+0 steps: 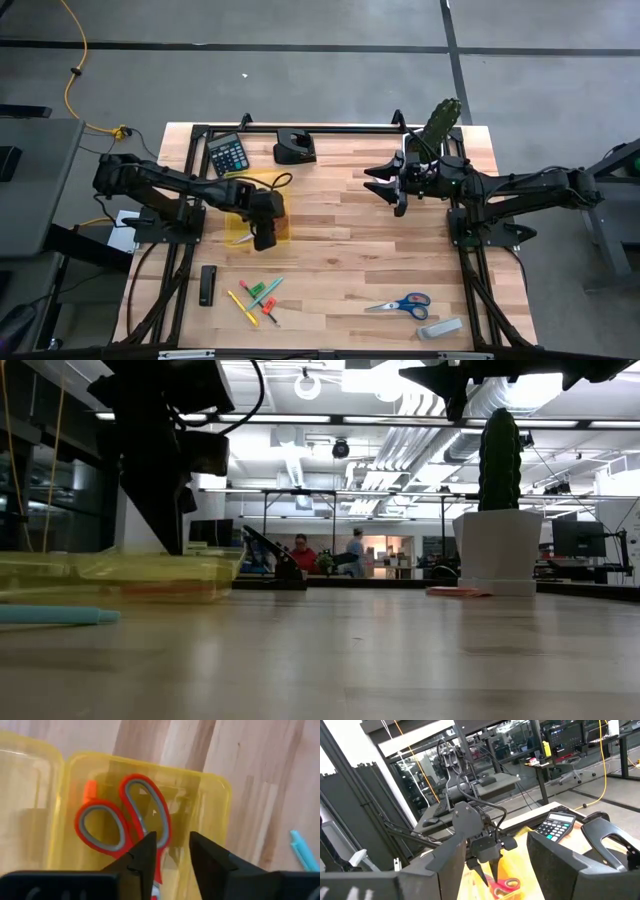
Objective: Pack school essentials
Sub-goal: Put the pink pencil top eraser into the yellow supply box
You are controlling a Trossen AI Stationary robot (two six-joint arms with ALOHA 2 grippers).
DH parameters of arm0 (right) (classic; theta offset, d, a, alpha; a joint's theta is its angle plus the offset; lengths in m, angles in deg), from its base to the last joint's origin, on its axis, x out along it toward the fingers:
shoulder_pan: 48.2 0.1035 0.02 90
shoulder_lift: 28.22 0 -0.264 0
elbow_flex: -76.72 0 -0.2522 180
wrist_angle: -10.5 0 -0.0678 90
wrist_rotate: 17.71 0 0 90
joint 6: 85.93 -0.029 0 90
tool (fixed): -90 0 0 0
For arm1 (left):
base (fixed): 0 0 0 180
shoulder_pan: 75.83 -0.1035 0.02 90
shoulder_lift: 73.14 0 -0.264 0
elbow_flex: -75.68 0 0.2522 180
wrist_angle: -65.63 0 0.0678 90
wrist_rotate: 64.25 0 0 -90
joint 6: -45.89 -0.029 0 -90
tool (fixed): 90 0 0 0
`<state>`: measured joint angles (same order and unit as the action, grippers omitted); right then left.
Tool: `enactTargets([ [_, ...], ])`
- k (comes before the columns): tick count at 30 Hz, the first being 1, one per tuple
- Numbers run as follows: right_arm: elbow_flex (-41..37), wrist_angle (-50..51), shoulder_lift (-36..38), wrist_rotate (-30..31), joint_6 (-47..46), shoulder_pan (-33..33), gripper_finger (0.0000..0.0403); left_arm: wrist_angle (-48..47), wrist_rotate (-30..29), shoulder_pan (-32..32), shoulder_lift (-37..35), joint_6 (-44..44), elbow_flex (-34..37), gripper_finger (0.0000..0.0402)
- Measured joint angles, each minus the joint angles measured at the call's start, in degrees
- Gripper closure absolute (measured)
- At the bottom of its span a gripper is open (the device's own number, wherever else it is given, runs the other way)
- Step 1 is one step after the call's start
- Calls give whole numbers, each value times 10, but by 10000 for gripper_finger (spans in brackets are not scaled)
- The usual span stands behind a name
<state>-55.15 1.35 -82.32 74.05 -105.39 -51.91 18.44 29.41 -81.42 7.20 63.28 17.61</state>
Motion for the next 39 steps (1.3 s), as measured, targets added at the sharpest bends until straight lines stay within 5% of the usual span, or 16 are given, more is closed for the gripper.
enactTargets([
  [7,0,0,0,0,3,0,199,-56,22,-1,-54,21,-42,232],
  [12,0,0,0,0,4,0,199,-42,-22,-2,-130,40,-102,223],
  [20,0,0,0,0,4,0,199,232,-137,18,-277,19,-119,229],
  [26,0,0,0,0,4,0,199,296,-205,64,-308,-49,-119,229],
  [36,0,-1,0,0,19,0,199,457,-256,95,-318,-11,29,229],
  [39,0,-2,0,-1,20,0,199,443,-252,95,-327,-16,39,229],
])
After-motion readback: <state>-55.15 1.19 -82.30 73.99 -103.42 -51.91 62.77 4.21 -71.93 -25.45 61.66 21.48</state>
